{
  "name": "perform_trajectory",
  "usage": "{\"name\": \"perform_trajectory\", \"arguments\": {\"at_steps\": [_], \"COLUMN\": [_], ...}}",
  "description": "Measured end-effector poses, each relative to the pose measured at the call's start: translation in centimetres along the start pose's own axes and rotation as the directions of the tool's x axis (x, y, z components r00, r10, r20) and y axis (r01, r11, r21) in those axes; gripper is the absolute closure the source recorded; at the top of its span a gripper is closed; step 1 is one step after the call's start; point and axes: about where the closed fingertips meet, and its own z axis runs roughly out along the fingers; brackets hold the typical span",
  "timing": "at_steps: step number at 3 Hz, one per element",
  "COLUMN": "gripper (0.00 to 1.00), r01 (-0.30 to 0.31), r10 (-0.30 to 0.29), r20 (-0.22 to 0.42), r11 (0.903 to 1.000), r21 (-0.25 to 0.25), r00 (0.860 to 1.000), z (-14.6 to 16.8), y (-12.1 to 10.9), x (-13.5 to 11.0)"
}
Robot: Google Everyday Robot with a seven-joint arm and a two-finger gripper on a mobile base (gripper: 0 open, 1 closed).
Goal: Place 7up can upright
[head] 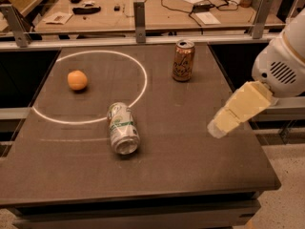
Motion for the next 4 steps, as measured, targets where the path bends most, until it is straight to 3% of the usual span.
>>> {"name": "perform_trajectory", "arguments": {"at_steps": [1,2,3,4], "gripper": [0.0,0.0,0.0,0.0], "r01": [-0.058,-0.057,-0.056,-0.038], "r10": [0.054,0.04,0.04,0.027], "r20": [0.083,0.174,0.172,0.186], "r11": [0.9973,0.994,0.9942,0.9977], "r21": [0.045,0.093,0.092,0.057], "r00": [0.995,0.984,0.984,0.982], "z": [1.4,3.1,3.1,2.7], "y": [1.1,1.7,1.7,3.6], "x": [-0.6,-2.4,-2.3,-3.6]}}
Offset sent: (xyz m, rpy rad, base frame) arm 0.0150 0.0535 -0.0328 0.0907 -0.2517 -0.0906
